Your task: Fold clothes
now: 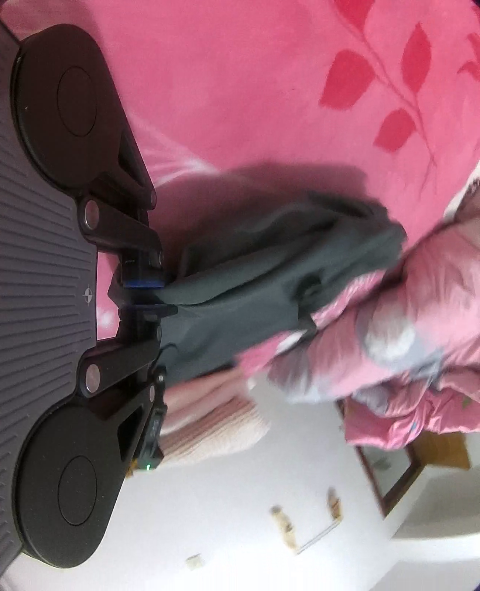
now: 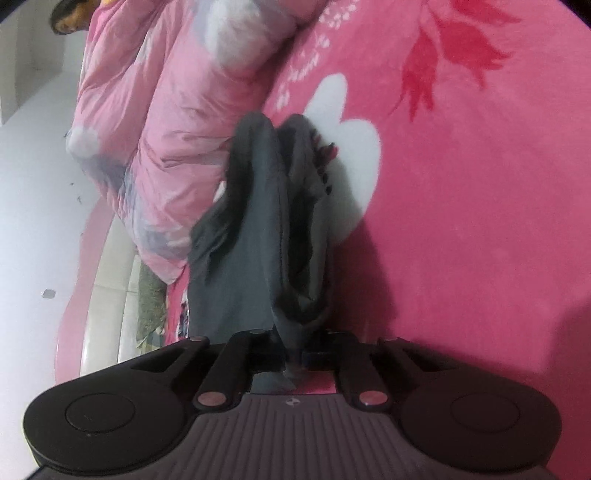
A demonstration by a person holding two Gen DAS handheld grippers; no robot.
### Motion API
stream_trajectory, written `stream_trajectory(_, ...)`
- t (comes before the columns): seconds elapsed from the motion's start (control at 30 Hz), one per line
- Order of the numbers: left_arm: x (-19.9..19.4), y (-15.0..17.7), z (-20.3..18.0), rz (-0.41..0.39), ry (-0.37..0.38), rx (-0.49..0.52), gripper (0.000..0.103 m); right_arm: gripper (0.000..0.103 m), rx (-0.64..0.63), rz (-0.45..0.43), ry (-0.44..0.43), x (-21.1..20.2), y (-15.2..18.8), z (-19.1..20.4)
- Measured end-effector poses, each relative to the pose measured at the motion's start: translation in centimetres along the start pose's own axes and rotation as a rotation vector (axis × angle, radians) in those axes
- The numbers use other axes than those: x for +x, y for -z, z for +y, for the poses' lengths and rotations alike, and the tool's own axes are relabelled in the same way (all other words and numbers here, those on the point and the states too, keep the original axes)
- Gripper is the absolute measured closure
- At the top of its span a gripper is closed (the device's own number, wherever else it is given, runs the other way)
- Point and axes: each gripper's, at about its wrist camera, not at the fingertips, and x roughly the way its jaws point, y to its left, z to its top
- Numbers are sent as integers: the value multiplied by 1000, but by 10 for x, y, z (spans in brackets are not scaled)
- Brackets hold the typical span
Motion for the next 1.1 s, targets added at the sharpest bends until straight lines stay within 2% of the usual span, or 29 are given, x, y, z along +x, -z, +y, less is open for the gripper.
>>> stream_trajectory(0.13,-35,39,-15,119,3,53,98,96,9,25,-26,-35,50,-1)
stream_trajectory(0.3,-80,109,-19,230,-22,104,98,96,58,55,-74,-85,153,-15)
stream_trajectory(0.37,-89,128,-20,239,-76,145,93,94,77,51,-90,-101,194,-22)
stream_trajectory(0.4,-93,134,-20,231,-112,168,84,89,81,47,-89,-106,211,-26)
stream_trajectory(0.43,-98,137,-21,213,-134,190,77,82,66,31,-55,-112,221,-26)
stream_trajectory(0.47,-103,137,-22,193,-144,212,75,79,45,12,-11,-117,228,-26)
stream_trajectory(0.57,-115,133,-32,135,-183,298,65,79,-71,-83,90,-142,226,-4)
stream_trajectory(0.7,-111,121,-60,22,-247,523,51,79,-457,-219,245,-165,216,67)
stream_trajectory(0.77,-96,114,-69,-3,-282,616,45,73,-634,-223,298,-149,208,96)
stream_trajectory(0.83,-69,109,-72,-10,-334,706,34,57,-746,-217,328,-129,198,109)
stream_trajectory(0.87,-55,107,-71,-11,-371,758,33,53,-785,-211,345,-117,193,110)
stream_trajectory(0.93,-26,104,-69,-7,-454,861,32,43,-769,-191,381,-94,172,98)
stream_trajectory(1.0,-8,97,-63,6,-482,904,32,42,-704,-162,404,-72,147,81)
stream_trajectory(1.03,-3,93,-60,8,-479,899,33,42,-644,-146,396,-63,136,68)
stream_trajectory(1.1,-2,80,-52,-4,-424,821,35,42,-545,-143,350,-63,121,45)
